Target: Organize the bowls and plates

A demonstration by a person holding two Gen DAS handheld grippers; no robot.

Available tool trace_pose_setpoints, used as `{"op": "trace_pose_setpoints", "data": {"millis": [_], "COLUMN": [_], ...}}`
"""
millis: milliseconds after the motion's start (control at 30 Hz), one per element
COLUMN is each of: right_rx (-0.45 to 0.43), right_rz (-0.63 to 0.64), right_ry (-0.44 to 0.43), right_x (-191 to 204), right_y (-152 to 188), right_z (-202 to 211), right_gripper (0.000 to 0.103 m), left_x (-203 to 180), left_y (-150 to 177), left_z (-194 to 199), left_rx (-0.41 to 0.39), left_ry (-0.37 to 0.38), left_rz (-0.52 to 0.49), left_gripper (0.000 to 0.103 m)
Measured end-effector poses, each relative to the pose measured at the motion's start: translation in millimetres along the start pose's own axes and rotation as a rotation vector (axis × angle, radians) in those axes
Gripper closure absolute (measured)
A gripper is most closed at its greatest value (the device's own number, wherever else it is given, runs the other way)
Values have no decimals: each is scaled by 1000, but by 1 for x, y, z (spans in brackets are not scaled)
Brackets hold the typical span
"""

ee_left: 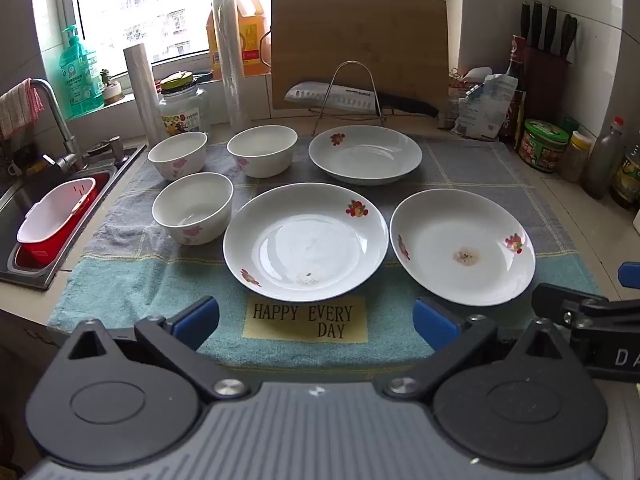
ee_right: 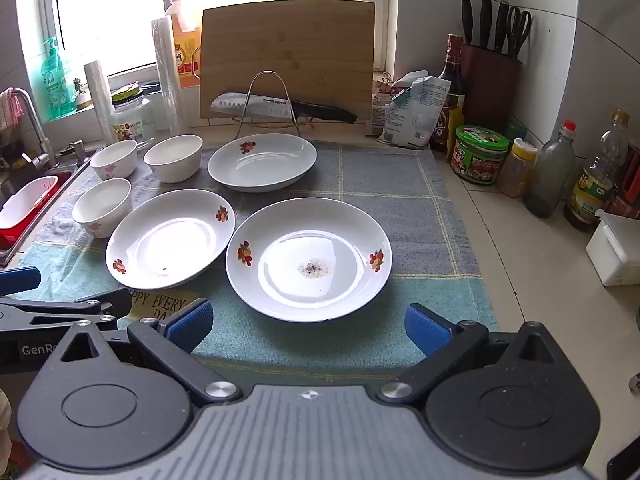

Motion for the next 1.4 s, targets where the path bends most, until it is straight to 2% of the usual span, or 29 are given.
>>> {"op": "trace_pose_setpoints", "data": {"millis": [267,1400], "right_rx": [-16,-41], "right_rz": [9,31], "right_ry": [0,-12], "right_x": [2,6], "right_y": [-1,-7], "right_z": [3,5], "right_gripper": [0,0], "left_x": [6,6], "left_y": [-1,-5], "left_z": [0,4], "left_rx": [14,8], "left_ry": [22,9], "left_rz": [11,15], "left_gripper": [1,1]}}
Point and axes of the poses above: each gripper's, at about its wrist camera, not at the fingertips, and z roughly against the way its jaws point, x to its left, y to its underside, the point moved 4 cm from there along -z, roughly the way its jaws point, and after that the axes turned 2 degrees about z, right-handed, at the moved point
